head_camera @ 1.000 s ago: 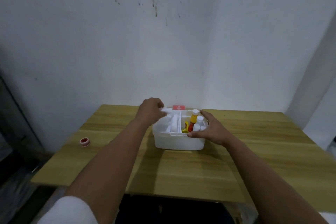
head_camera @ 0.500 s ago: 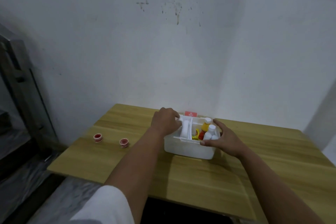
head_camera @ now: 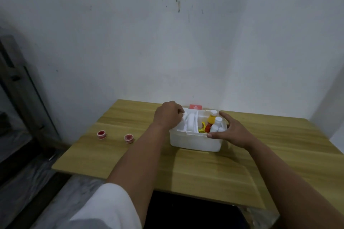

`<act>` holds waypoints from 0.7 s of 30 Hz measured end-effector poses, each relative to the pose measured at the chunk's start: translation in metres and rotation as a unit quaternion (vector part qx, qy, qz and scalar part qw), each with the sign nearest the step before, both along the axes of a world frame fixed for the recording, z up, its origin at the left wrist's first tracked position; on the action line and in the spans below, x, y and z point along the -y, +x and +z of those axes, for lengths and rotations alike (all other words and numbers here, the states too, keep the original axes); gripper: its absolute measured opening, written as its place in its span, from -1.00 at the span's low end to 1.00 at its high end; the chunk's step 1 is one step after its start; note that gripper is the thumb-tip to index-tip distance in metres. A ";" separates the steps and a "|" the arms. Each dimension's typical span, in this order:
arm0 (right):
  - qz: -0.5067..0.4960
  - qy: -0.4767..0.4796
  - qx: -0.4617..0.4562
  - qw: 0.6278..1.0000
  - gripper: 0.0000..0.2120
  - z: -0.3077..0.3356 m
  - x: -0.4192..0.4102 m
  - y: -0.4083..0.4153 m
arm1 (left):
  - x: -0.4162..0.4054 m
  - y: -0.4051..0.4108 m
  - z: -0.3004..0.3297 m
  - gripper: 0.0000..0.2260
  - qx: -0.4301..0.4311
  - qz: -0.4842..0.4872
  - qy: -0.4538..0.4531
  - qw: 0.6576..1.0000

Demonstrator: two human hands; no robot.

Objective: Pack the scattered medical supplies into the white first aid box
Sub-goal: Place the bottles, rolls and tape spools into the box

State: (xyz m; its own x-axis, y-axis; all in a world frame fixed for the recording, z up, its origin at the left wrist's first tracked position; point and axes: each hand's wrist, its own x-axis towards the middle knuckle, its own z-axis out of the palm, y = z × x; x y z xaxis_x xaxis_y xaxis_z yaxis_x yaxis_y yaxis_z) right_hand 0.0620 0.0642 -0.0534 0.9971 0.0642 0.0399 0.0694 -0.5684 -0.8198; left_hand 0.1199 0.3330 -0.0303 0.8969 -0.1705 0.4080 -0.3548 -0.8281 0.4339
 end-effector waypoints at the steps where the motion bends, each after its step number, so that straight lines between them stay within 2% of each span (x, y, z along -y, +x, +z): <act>1: 0.002 -0.003 -0.001 1.000 0.25 0.000 0.000 0.001 | -0.005 -0.002 0.002 -0.81 0.010 0.008 -0.014 1.000; 4: 0.004 -0.010 -0.001 1.000 0.30 0.001 0.002 0.002 | -0.034 -0.009 0.008 -0.80 0.016 0.060 -0.037 0.997; 7: 0.003 -0.013 0.004 1.000 0.26 0.002 0.001 0.001 | -0.081 -0.022 0.005 -0.78 -0.020 0.143 0.017 0.989; 10: 0.002 -0.015 0.012 1.000 0.19 0.003 -0.001 0.000 | -0.123 -0.037 -0.009 -0.67 -0.105 0.207 0.062 0.971; 12: 0.000 -0.014 0.012 1.000 0.19 0.004 -0.002 -0.001 | -0.137 -0.045 -0.024 -0.58 -0.175 0.197 0.062 0.963; 13: -0.001 -0.014 0.010 1.000 0.20 0.005 -0.002 -0.002 | -0.140 -0.049 -0.030 -0.60 -0.194 0.190 0.069 0.960; 17: -0.001 -0.021 0.008 1.000 0.19 0.008 -0.001 -0.002 | -0.143 -0.059 -0.046 -0.80 -0.153 0.205 0.107 0.961; 21: 0.004 -0.015 0.005 1.000 0.19 0.008 -0.001 -0.002 | -0.163 -0.063 -0.052 -0.76 -0.107 0.230 0.102 0.962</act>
State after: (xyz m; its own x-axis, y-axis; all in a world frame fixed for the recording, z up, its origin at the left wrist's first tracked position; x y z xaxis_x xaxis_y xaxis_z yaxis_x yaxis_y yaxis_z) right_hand 0.0604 0.0654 -0.0449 0.9961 0.0743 0.0472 0.0822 -0.5926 -0.8013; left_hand 0.0567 0.4964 -0.0818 0.9564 0.2070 0.2061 0.1484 -0.9521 0.2674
